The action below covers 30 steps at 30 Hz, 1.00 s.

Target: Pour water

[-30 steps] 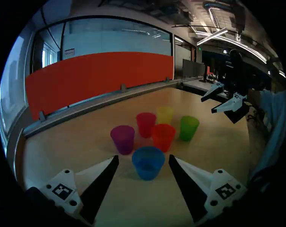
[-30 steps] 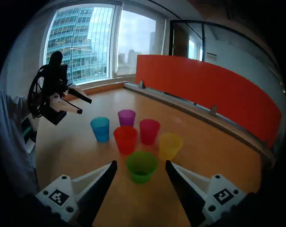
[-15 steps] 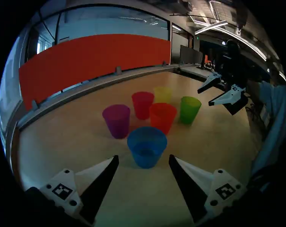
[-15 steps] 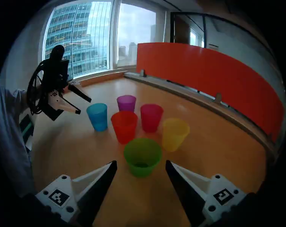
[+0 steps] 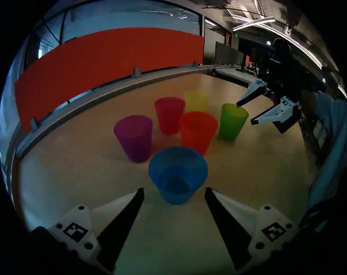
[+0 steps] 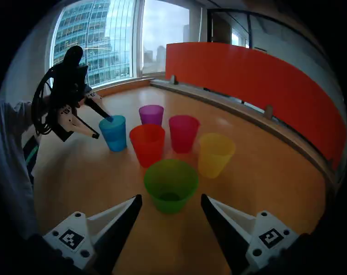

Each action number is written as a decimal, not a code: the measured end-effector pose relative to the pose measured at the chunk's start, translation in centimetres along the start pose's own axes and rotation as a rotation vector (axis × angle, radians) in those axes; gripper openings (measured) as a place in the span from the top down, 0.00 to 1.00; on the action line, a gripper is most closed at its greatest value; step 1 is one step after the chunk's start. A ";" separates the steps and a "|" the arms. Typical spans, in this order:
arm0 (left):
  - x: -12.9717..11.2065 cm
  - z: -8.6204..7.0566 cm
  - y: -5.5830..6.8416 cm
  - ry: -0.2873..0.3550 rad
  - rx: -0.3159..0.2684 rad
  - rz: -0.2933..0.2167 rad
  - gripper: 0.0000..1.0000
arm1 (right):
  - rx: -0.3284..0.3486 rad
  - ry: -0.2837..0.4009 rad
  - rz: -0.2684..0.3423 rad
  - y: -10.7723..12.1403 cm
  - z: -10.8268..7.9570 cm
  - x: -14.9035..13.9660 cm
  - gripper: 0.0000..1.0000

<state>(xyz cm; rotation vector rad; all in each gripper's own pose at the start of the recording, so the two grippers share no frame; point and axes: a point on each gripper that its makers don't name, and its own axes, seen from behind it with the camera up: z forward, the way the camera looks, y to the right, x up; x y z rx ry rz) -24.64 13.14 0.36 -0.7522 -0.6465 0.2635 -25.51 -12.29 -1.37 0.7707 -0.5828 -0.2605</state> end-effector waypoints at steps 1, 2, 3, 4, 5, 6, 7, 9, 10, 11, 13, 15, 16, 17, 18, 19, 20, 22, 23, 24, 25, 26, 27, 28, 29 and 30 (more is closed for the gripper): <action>0.0 0.2 0.1 -0.005 -0.003 0.002 0.01 | 0.000 -0.001 0.002 0.0 0.2 0.0 0.01; 0.0 0.4 0.1 -0.011 -0.006 0.003 0.01 | 0.000 -0.002 0.004 0.0 0.4 0.0 0.01; 0.0 0.6 0.1 -0.014 -0.009 0.005 0.01 | 0.001 -0.003 0.006 0.0 0.5 0.0 0.01; 0.0 0.8 0.2 -0.018 -0.011 0.007 0.01 | 0.003 -0.005 0.009 0.0 0.7 0.0 0.01; 0.1 1.1 0.2 -0.021 -0.013 0.009 0.01 | 0.005 -0.006 0.012 0.0 1.0 0.0 0.01; 0.1 1.2 0.2 -0.023 -0.015 0.010 0.01 | 0.007 -0.007 0.012 0.0 1.2 0.0 0.01; 0.2 1.4 0.2 -0.025 -0.017 0.011 0.01 | 0.009 -0.008 0.012 -0.1 1.4 0.1 0.00; 0.3 1.8 0.3 -0.028 -0.021 0.012 0.01 | 0.013 -0.011 0.012 -0.1 1.7 0.1 0.01; 0.4 1.9 0.4 -0.028 -0.023 0.013 0.01 | 0.015 -0.012 0.012 -0.2 1.9 0.2 0.01; 0.6 2.1 0.4 -0.028 -0.026 0.013 0.01 | 0.017 -0.013 0.011 -0.2 2.1 0.2 0.01; 0.8 2.3 0.5 -0.027 -0.030 0.015 0.01 | 0.019 -0.015 0.011 -0.2 2.4 0.3 0.00; 1.0 2.5 0.5 -0.028 -0.033 0.018 0.01 | 0.021 -0.017 0.011 -0.2 2.8 0.5 0.01; 1.1 2.6 0.5 -0.028 -0.033 0.019 0.01 | 0.022 -0.017 0.011 -0.2 2.9 0.5 0.01; 1.1 2.7 0.5 -0.029 -0.033 0.021 0.01 | 0.023 -0.017 0.011 -0.2 3.0 0.6 0.00; 1.2 2.8 0.5 -0.030 -0.034 0.021 0.01 | 0.024 -0.017 0.011 -0.2 3.1 0.7 0.00; 1.2 2.9 0.5 -0.030 -0.035 0.022 0.01 | 0.024 -0.016 0.012 -0.2 3.1 0.7 0.01; 1.2 3.0 0.5 -0.031 -0.035 0.022 0.01 | 0.024 -0.016 0.012 -0.2 3.2 0.8 0.01; 1.2 3.1 0.4 -0.032 -0.035 0.022 0.01 | 0.023 -0.017 0.013 -0.1 3.3 0.8 0.01; 1.3 3.2 0.3 -0.033 -0.035 0.023 0.01 | 0.023 -0.018 0.013 -0.1 3.3 0.8 0.01; 1.3 3.2 0.3 -0.032 -0.034 0.023 0.01 | 0.023 -0.018 0.013 -0.1 3.3 0.7 0.01; 1.3 3.2 0.3 -0.032 -0.034 0.023 0.01 | 0.023 -0.019 0.012 -0.1 3.3 0.7 0.01; 1.3 3.2 0.2 -0.031 -0.033 0.023 0.01 | 0.023 -0.021 0.012 -0.1 3.3 0.6 0.01; 1.3 3.2 0.3 -0.034 -0.036 0.020 0.01 | 0.023 -0.021 0.012 -0.1 3.3 0.6 0.01; 1.2 3.2 0.4 -0.036 -0.040 0.016 0.01 | 0.024 -0.021 0.012 -0.1 3.3 0.6 0.01; 1.2 3.2 0.5 -0.040 -0.045 0.013 0.01 | 0.024 -0.022 0.012 -0.1 3.3 0.5 0.01; 1.2 3.2 0.5 -0.038 -0.048 0.008 0.02 | 0.024 -0.022 0.012 -0.1 3.3 0.5 0.01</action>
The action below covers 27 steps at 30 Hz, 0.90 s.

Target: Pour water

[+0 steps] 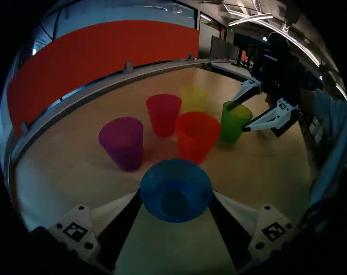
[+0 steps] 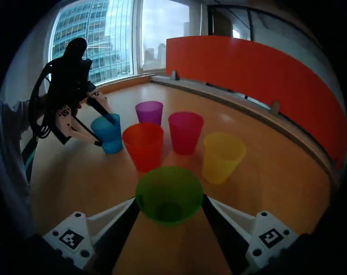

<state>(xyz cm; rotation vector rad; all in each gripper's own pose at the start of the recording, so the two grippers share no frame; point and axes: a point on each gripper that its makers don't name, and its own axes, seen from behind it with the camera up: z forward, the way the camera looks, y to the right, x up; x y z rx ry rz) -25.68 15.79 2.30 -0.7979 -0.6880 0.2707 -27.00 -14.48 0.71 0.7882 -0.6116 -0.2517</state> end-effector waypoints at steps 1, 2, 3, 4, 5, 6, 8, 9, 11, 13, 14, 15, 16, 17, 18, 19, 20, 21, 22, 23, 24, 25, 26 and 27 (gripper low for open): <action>0.1 0.0 0.0 0.003 -0.003 -0.005 0.03 | 0.000 0.000 0.000 0.0 0.0 0.0 0.01; 0.1 0.0 0.1 0.006 -0.007 -0.010 0.08 | 0.000 0.001 0.000 0.0 0.0 0.0 0.01; 0.2 0.0 0.1 0.007 -0.007 -0.013 0.12 | 0.000 0.001 0.001 0.0 0.1 0.0 0.00; 0.2 0.0 0.0 0.007 -0.007 -0.016 0.13 | 0.000 0.001 0.001 0.0 0.1 0.0 0.00; 0.3 0.1 0.0 0.008 -0.006 -0.019 0.13 | 0.001 0.001 0.001 0.0 0.1 0.0 0.00; 0.3 0.1 0.0 0.008 -0.004 -0.017 0.14 | 0.001 0.002 0.001 0.0 0.1 0.1 0.01; 0.3 0.2 -0.1 0.010 0.000 -0.013 0.14 | 0.000 0.005 0.000 0.0 0.1 0.2 0.01; 0.3 0.2 -0.1 0.010 0.002 -0.011 0.14 | 0.000 0.005 0.000 0.0 0.2 0.2 0.01; 0.3 0.2 0.0 0.010 0.003 -0.007 0.14 | 0.000 0.005 0.000 0.0 0.2 0.1 0.01; 0.3 0.2 0.0 0.009 0.002 -0.008 0.14 | 0.000 0.005 0.003 0.0 0.3 0.1 0.01; 0.3 0.2 -0.1 0.008 0.002 -0.009 0.14 | 0.000 0.005 0.004 0.0 0.3 0.1 0.01; 0.4 0.2 -0.1 0.008 0.001 -0.011 0.14 | 0.002 0.008 0.006 -0.1 0.4 0.1 0.05; 0.4 0.2 -0.1 0.008 0.001 -0.013 0.14 | 0.003 0.011 0.009 -0.1 0.4 0.1 0.08; 0.4 0.2 -0.1 0.009 0.000 -0.015 0.14 | 0.005 0.015 0.012 -0.2 0.4 0.2 0.09; 0.4 0.2 -0.1 0.009 0.000 -0.015 0.14 | 0.007 0.018 0.014 -0.2 0.4 0.2 0.09; 0.4 0.2 -0.1 0.009 0.000 -0.014 0.14 | 0.008 0.020 0.016 -0.3 0.4 0.2 0.09; 0.4 0.2 -0.1 0.010 0.000 -0.014 0.14 | 0.009 0.023 0.017 -0.3 0.4 0.2 0.09; 0.4 0.2 -0.1 0.010 0.001 -0.014 0.14 | 0.009 0.025 0.017 -0.3 0.4 0.1 0.09; 0.4 0.2 -0.1 0.011 0.001 -0.014 0.14 | 0.009 0.028 0.017 -0.3 0.3 0.1 0.09; 0.4 0.2 -0.1 0.011 0.002 -0.014 0.14 | 0.009 0.030 0.017 -0.3 0.3 0.1 0.09; 0.4 0.2 -0.1 0.011 0.002 -0.015 0.14 | 0.007 0.033 0.018 -0.3 0.2 0.2 0.09; 0.4 0.1 -0.1 0.011 0.003 -0.015 0.14 | 0.005 0.035 0.018 -0.3 0.1 0.3 0.09; 0.4 0.1 -0.1 0.011 0.003 -0.016 0.14 | 0.003 0.038 0.019 -0.2 0.0 0.4 0.09; 0.4 0.1 0.0 0.013 0.002 -0.018 0.15 | 0.001 0.043 0.018 -0.2 -0.2 0.5 0.09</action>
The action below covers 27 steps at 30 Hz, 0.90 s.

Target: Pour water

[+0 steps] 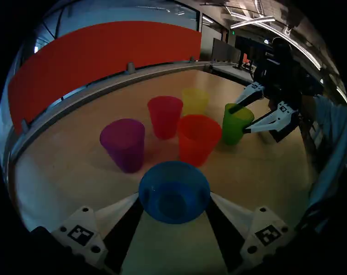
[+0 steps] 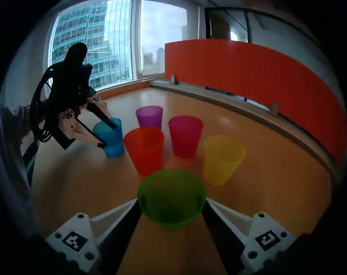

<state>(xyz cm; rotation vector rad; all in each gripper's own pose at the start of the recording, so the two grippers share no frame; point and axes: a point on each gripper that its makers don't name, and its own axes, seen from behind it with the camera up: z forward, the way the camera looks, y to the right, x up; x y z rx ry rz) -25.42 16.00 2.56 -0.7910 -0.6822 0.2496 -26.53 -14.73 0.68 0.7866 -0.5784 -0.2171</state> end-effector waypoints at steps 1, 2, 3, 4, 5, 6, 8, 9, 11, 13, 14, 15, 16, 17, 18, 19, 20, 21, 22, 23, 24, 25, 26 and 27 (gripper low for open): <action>0.0 0.0 0.0 0.002 -0.001 -0.003 0.15 | -0.002 0.005 -0.001 0.0 -0.1 0.1 0.09; 0.1 -0.1 0.1 0.004 -0.003 -0.006 0.15 | -0.005 0.011 -0.001 0.0 -0.3 0.3 0.09; 0.2 -0.2 0.2 0.008 -0.004 -0.009 0.15 | -0.007 0.015 -0.002 0.0 -0.5 0.5 0.09; 0.3 -0.3 0.2 0.013 -0.004 -0.012 0.15 | -0.009 0.020 -0.003 0.0 -0.6 0.6 0.09; 0.4 -0.4 0.3 0.018 -0.004 -0.015 0.15 | -0.011 0.025 -0.005 0.0 -0.8 0.8 0.09; 0.6 -0.6 0.3 0.026 -0.003 -0.017 0.14 | -0.012 0.031 -0.006 -0.1 -0.9 1.0 0.09; 1.1 -1.0 0.3 0.043 0.001 -0.020 0.14 | -0.015 0.042 -0.008 -0.2 -1.2 1.5 0.09; 1.3 -1.3 0.3 0.051 0.004 -0.021 0.14 | -0.017 0.048 -0.010 -0.2 -1.4 1.7 0.09; 1.8 -1.8 0.3 0.068 0.012 -0.021 0.15 | -0.020 0.059 -0.013 -0.3 -1.7 2.2 0.09; 2.4 -2.4 0.3 0.086 0.019 -0.019 0.15 | -0.022 0.072 -0.017 -0.4 -2.0 2.8 0.09; 2.7 -2.7 0.3 0.096 0.022 -0.018 0.14 | -0.023 0.080 -0.019 -0.5 -2.2 3.1 0.09; 3.1 -2.9 0.3 0.107 0.026 -0.017 0.15 | -0.025 0.088 -0.021 -0.5 -2.4 3.5 0.09; 3.4 -3.2 0.3 0.118 0.031 -0.017 0.15 | -0.027 0.096 -0.022 -0.5 -2.5 3.8 0.09; 3.8 -3.5 0.3 0.131 0.035 -0.016 0.15 | -0.030 0.106 -0.024 -0.5 -2.7 4.2 0.09; 4.2 -3.8 0.2 0.143 0.039 -0.020 0.15 | -0.032 0.114 -0.025 -0.5 -2.9 4.5 0.09; 4.5 -4.1 0.1 0.156 0.044 -0.026 0.15 | -0.034 0.123 -0.027 -0.5 -3.0 4.8 0.09; 4.9 -4.4 0.1 0.170 0.048 -0.032 0.15 | -0.037 0.133 -0.028 -0.6 -3.2 5.2 0.09; 5.3 -4.7 0.0 0.181 0.050 -0.038 0.15 | -0.039 0.142 -0.030 -0.6 -3.4 5.6 0.09; 5.6 -4.9 0.0 0.192 0.051 -0.045 0.15 | -0.041 0.151 -0.031 -0.7 -3.6 5.9 0.09; 5.9 -5.3 0.0 0.205 0.053 -0.052 0.15 | -0.043 0.160 -0.033 -0.7 -3.8 6.3 0.09; 6.2 -5.5 0.0 0.215 0.056 -0.053 0.15 | -0.045 0.169 -0.035 -0.8 -4.0 6.6 0.09; 6.4 -5.8 0.0 0.225 0.060 -0.054 0.15 | -0.047 0.179 -0.037 -0.8 -4.3 6.9 0.09; 6.7 -6.2 -0.1 0.236 0.064 -0.054 0.15 | -0.050 0.189 -0.038 -0.8 -4.5 7.3 0.09; 6.9 -6.4 -0.1 0.244 0.069 -0.050 0.15 | -0.052 0.198 -0.040 -0.9 -4.7 7.6 0.09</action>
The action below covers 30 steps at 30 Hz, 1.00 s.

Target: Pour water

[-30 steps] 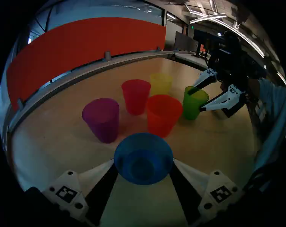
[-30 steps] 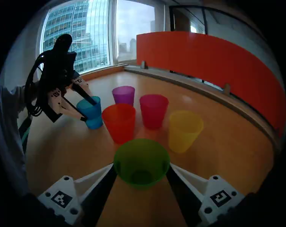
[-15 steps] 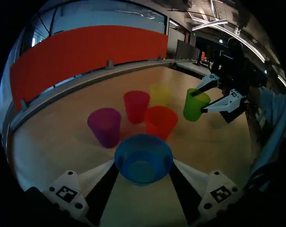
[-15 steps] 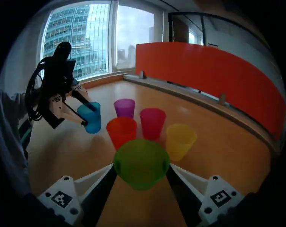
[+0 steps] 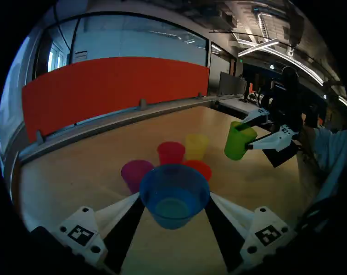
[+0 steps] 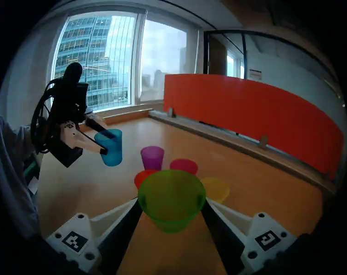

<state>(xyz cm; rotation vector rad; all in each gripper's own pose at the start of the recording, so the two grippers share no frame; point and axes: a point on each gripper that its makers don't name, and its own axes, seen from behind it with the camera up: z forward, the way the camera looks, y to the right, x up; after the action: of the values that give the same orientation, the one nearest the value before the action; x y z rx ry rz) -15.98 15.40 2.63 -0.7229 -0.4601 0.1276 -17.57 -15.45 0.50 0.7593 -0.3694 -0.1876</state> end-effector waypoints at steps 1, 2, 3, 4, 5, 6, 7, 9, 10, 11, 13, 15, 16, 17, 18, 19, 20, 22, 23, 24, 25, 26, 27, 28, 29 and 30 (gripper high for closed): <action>0.3 -0.2 0.0 0.009 0.005 0.005 0.15 | -0.003 0.009 -0.001 0.0 -0.2 0.3 0.09; 0.6 -0.4 0.0 0.018 0.012 0.011 0.15 | -0.006 0.019 -0.002 0.0 -0.3 0.7 0.09; 0.9 -0.6 0.0 0.026 0.016 0.016 0.15 | -0.008 0.027 -0.003 0.0 -0.5 1.0 0.09; 1.3 -0.8 0.0 0.034 0.021 0.021 0.15 | -0.011 0.034 -0.005 0.0 -0.6 1.3 0.09; 1.6 -1.0 0.0 0.044 0.026 0.026 0.15 | -0.014 0.043 -0.006 0.0 -0.8 1.7 0.09; 2.0 -1.3 0.0 0.053 0.028 0.027 0.15 | -0.017 0.051 -0.007 0.1 -0.9 2.0 0.09; 2.4 -1.5 0.1 0.063 0.030 0.028 0.15 | -0.020 0.060 -0.008 0.1 -1.0 2.3 0.10; 3.2 -2.0 0.1 0.084 0.033 0.028 0.15 | -0.026 0.078 -0.011 0.1 -1.3 3.0 0.10; 3.6 -2.2 0.2 0.095 0.034 0.028 0.15 | -0.028 0.086 -0.013 0.1 -1.5 3.3 0.09; 4.0 -2.4 0.2 0.107 0.035 0.027 0.15 | -0.030 0.096 -0.015 0.2 -1.7 3.7 0.09; 4.7 -2.8 0.2 0.127 0.040 0.028 0.14 | -0.036 0.113 -0.017 0.2 -2.0 4.4 0.09; 5.3 -3.2 0.1 0.147 0.047 0.028 0.15 | -0.042 0.132 -0.020 0.3 -2.3 5.2 0.10; 5.6 -3.4 0.1 0.156 0.049 0.027 0.15 | -0.044 0.141 -0.021 0.3 -2.5 5.5 0.10; 6.0 -3.6 0.1 0.166 0.053 0.026 0.15 | -0.046 0.151 -0.021 0.3 -2.7 6.0 0.10; 6.2 -3.7 0.2 0.175 0.054 0.026 0.15 | -0.048 0.160 -0.022 0.3 -2.8 6.3 0.10; 6.5 -3.9 0.2 0.183 0.054 0.025 0.15 | -0.050 0.168 -0.022 0.3 -3.0 6.6 0.10; 6.8 -4.0 0.3 0.192 0.054 0.024 0.15 | -0.052 0.178 -0.023 0.3 -3.1 6.9 0.09; 7.4 -4.3 0.5 0.210 0.053 0.022 0.15 | -0.056 0.193 -0.024 0.3 -3.4 7.4 0.10; 7.7 -4.5 0.6 0.221 0.052 0.021 0.15 | -0.058 0.201 -0.024 0.3 -3.5 7.7 0.10; 7.9 -4.6 0.7 0.229 0.052 0.021 0.15 | -0.061 0.208 -0.024 0.4 -3.6 7.9 0.10; 8.1 -4.7 0.8 0.237 0.052 0.021 0.14 | -0.063 0.214 -0.025 0.4 -3.7 8.1 0.10; 8.4 -4.8 0.9 0.247 0.052 0.021 0.14 | -0.066 0.221 -0.026 0.5 -3.8 8.4 0.10; 8.6 -4.9 1.0 0.253 0.052 0.022 0.15 | -0.069 0.227 -0.027 0.5 -3.9 8.6 0.09; 8.8 -5.0 1.1 0.259 0.052 0.023 0.15 | -0.073 0.233 -0.027 0.6 -4.0 8.9 0.09; 9.0 -5.0 1.2 0.266 0.052 0.024 0.15 | -0.076 0.239 -0.028 0.6 -4.1 9.1 0.09; 9.2 -5.1 1.3 0.272 0.051 0.024 0.15 | -0.080 0.245 -0.030 0.7 -4.2 9.4 0.09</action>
<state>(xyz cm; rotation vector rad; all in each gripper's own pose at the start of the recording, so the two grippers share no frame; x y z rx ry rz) -5.42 15.71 1.74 -0.6836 -0.1877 0.0620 -7.31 -15.10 0.60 0.7000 -0.1172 -0.1345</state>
